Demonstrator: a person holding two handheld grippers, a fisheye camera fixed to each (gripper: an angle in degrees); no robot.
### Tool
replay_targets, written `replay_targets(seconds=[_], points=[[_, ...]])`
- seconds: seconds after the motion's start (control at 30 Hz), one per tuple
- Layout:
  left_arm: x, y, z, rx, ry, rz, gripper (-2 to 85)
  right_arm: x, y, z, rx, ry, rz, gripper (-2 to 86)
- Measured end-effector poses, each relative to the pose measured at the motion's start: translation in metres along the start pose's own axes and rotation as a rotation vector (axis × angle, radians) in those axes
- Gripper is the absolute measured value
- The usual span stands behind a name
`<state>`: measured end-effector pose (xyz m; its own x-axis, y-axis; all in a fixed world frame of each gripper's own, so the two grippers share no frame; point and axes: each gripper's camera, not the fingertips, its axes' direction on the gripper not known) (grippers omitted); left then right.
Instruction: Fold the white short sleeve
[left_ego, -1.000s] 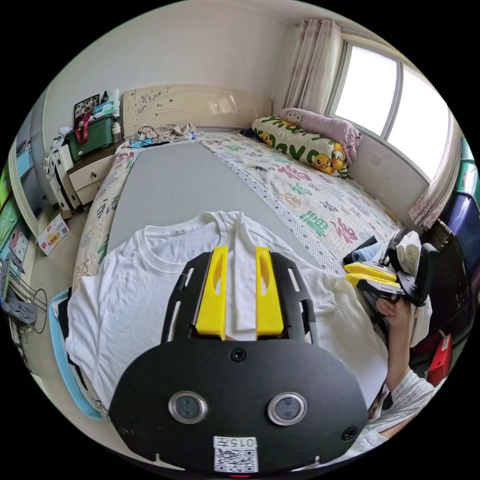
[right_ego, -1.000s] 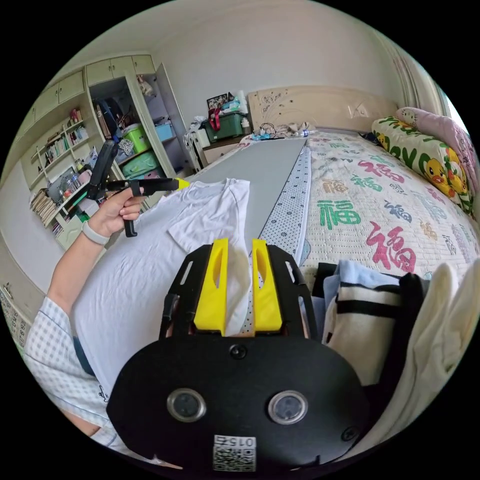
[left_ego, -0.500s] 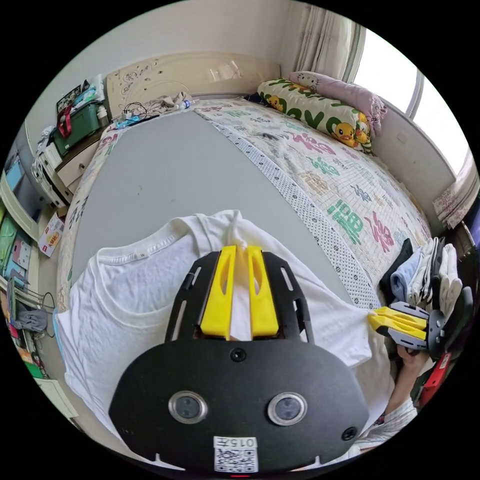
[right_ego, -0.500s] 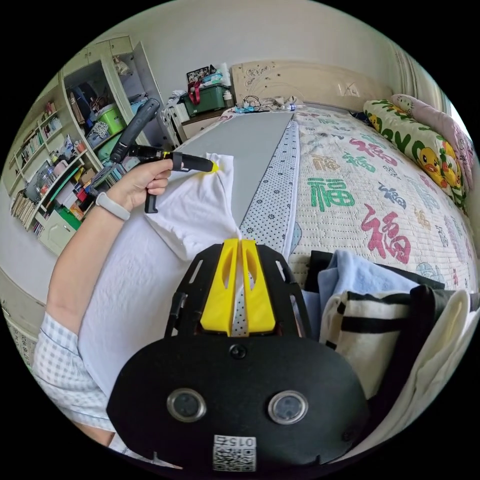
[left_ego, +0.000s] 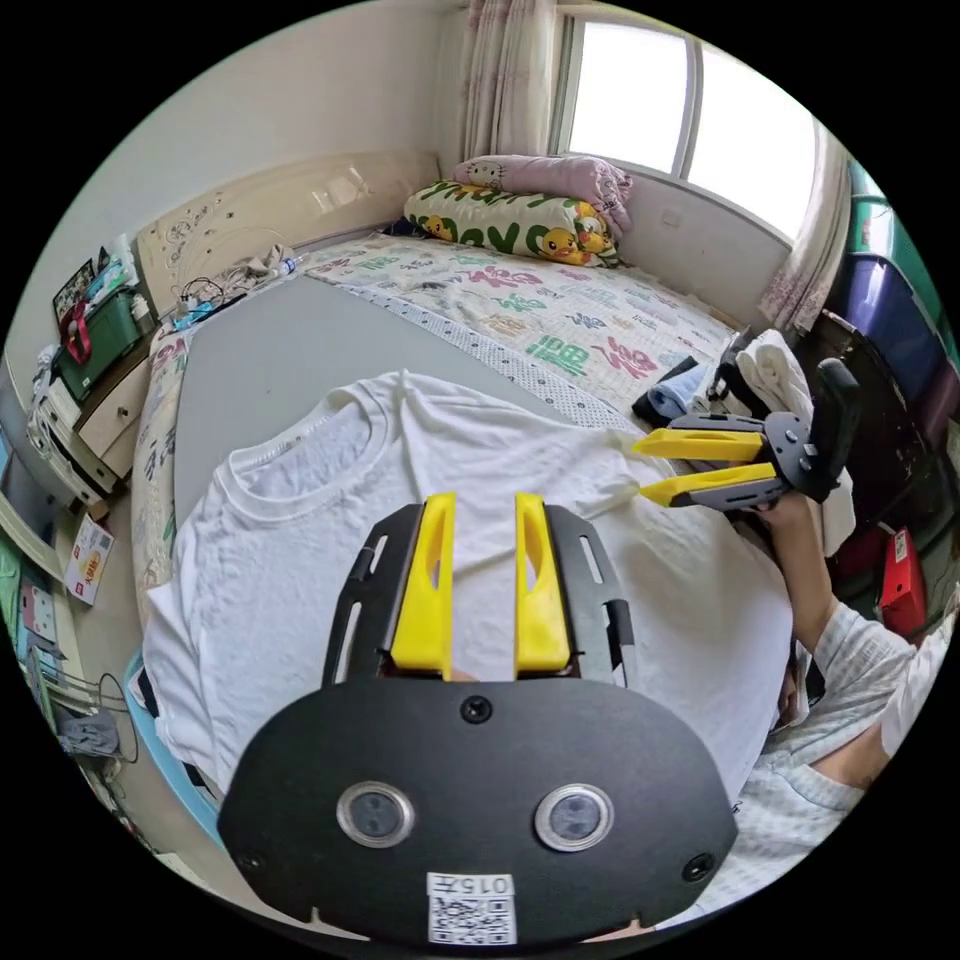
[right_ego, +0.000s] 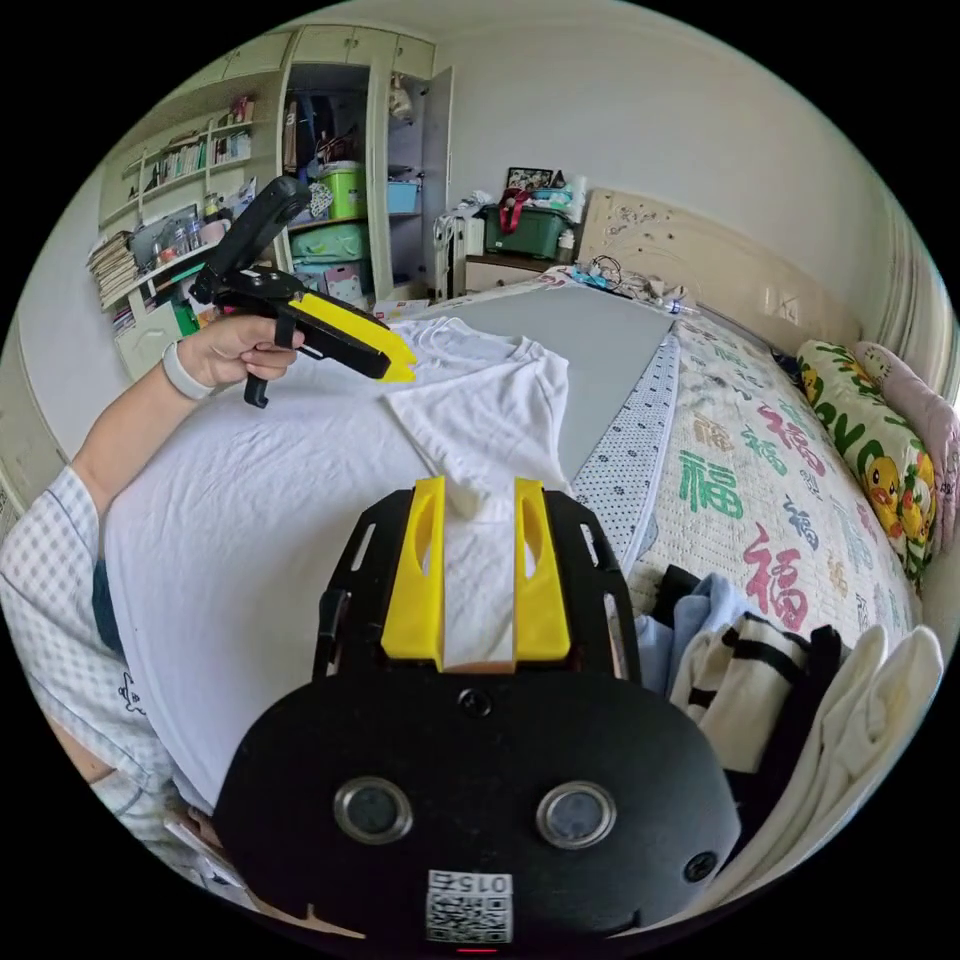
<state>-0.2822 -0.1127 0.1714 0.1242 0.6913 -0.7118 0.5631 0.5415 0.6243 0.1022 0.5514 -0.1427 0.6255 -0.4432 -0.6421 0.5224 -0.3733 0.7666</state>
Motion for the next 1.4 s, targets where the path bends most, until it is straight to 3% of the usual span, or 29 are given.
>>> replay_targets(seconds=[0.17,0.3,0.53,0.77,0.97,1.17,1.27,1.4], points=[[-0.015,0.019,0.002,-0.01,-0.107,-0.012,9.0,-0.015,0.0,0.013,-0.058,0.062,-0.036,0.5],[-0.027,0.018,0.0,-0.021,-0.002,-0.029,8.5,-0.017,0.001,0.018,-0.085,0.041,-0.05,-0.5],[-0.021,0.002,0.001,-0.084,-0.015,-0.021,4.2,-0.014,0.003,0.021,-0.086,0.034,-0.036,4.8],[-0.009,-0.016,-0.011,-0.088,-0.04,0.001,0.7,-0.019,0.007,0.022,-0.082,0.089,-0.054,0.9],[-0.017,-0.023,-0.053,-0.004,0.004,-0.028,0.2,-0.008,0.009,0.012,-0.055,0.006,-0.027,1.1],[-0.02,-0.035,-0.056,-0.095,0.029,-0.031,0.6,-0.015,0.011,0.017,-0.113,-0.07,-0.144,9.0],[-0.015,-0.045,-0.078,-0.032,-0.002,-0.059,1.2,0.01,0.015,-0.006,-0.005,-0.089,-0.023,10.0],[0.047,-0.065,-0.107,0.159,0.062,0.086,4.2,0.041,0.021,-0.01,0.039,0.105,0.179,9.0]])
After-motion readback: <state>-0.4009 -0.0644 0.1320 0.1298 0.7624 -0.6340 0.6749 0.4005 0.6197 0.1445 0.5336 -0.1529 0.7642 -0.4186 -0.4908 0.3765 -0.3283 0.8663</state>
